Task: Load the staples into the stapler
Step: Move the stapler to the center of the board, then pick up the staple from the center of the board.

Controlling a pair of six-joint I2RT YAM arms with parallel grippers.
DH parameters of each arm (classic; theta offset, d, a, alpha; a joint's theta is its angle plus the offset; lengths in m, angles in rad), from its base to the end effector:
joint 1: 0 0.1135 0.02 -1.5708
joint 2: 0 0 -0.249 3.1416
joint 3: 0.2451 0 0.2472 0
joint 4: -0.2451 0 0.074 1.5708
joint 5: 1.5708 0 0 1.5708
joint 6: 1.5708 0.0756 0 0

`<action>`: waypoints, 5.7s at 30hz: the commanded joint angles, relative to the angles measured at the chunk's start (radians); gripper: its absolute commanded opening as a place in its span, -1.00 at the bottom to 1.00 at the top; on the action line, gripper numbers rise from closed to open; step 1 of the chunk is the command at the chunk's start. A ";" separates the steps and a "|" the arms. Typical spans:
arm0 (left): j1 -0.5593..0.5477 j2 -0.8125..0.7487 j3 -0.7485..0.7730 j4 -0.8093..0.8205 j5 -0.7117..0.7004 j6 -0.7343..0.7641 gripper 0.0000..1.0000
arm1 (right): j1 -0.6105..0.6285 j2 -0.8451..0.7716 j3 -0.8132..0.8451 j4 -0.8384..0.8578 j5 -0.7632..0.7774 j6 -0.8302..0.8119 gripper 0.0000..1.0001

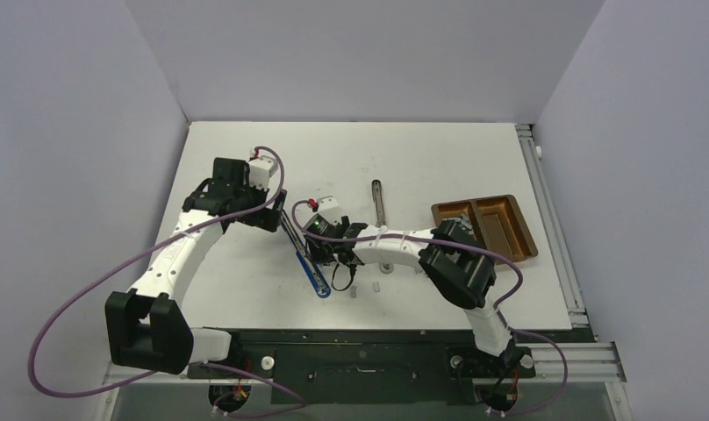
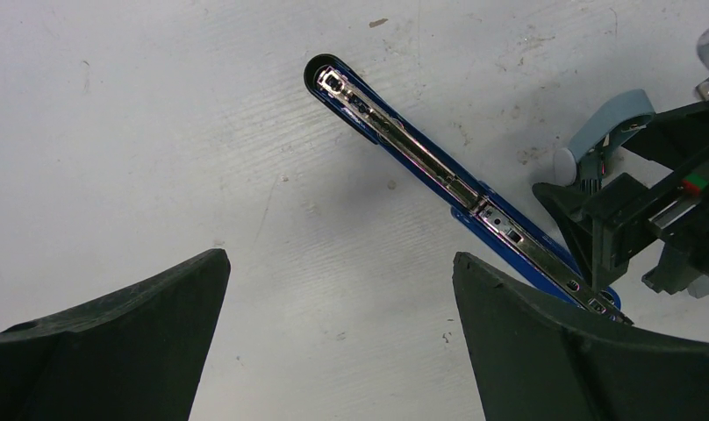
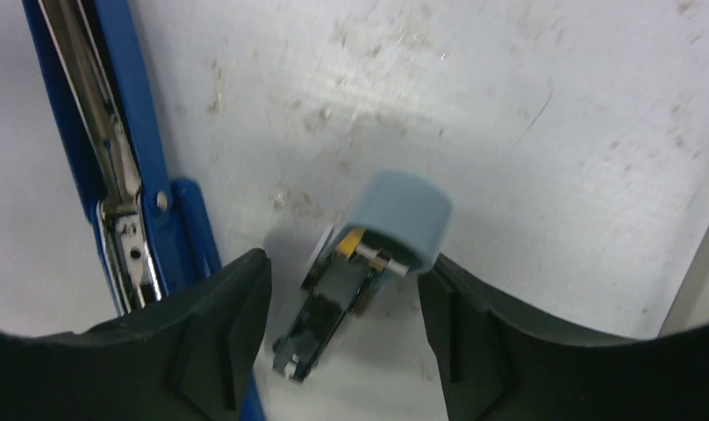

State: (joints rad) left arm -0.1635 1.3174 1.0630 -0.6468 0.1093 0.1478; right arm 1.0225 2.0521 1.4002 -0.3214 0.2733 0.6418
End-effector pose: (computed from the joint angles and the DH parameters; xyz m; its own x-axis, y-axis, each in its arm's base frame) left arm 0.2920 -0.0565 0.2353 -0.7315 0.2691 -0.6265 0.3400 0.9404 0.0068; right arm 0.2493 0.3690 0.1150 -0.7897 -0.1871 -0.5842 -0.3368 0.9282 0.1580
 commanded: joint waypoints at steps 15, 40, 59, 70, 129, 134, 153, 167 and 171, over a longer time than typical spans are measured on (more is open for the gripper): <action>0.005 0.033 0.093 -0.004 0.007 -0.016 0.96 | -0.094 -0.117 -0.186 0.083 0.132 -0.038 -0.13; 0.027 0.038 0.172 -0.038 -0.019 -0.068 0.96 | -0.020 -0.360 -0.083 0.002 0.078 -0.118 0.32; 0.202 0.006 0.194 -0.053 0.002 -0.122 0.94 | 0.100 0.143 0.330 -0.060 -0.035 -0.241 0.47; 0.202 0.009 0.200 -0.054 0.016 -0.116 0.94 | 0.108 0.180 0.289 -0.074 0.157 -0.134 -0.22; 0.202 0.030 0.224 -0.035 0.023 -0.071 0.93 | 0.047 -0.693 -0.453 -0.258 0.114 0.157 0.06; 0.202 0.029 0.215 -0.031 0.000 -0.087 0.93 | 0.044 -0.682 -0.514 -0.217 0.053 0.148 0.10; 0.202 0.029 0.235 -0.068 -0.011 -0.080 0.93 | -0.006 -0.475 -0.507 -0.077 -0.049 0.076 -0.21; 0.202 0.022 0.253 -0.080 -0.006 -0.082 0.93 | -0.004 -0.406 -0.513 -0.064 -0.049 0.073 -0.29; 0.202 0.019 0.247 -0.080 -0.005 -0.082 0.93 | -0.001 -0.394 -0.512 -0.067 -0.039 0.076 -0.33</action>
State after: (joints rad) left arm 0.0345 1.3468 1.2640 -0.7319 0.1055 0.0669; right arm 1.0206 1.6321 0.8780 -0.3954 0.2230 0.7177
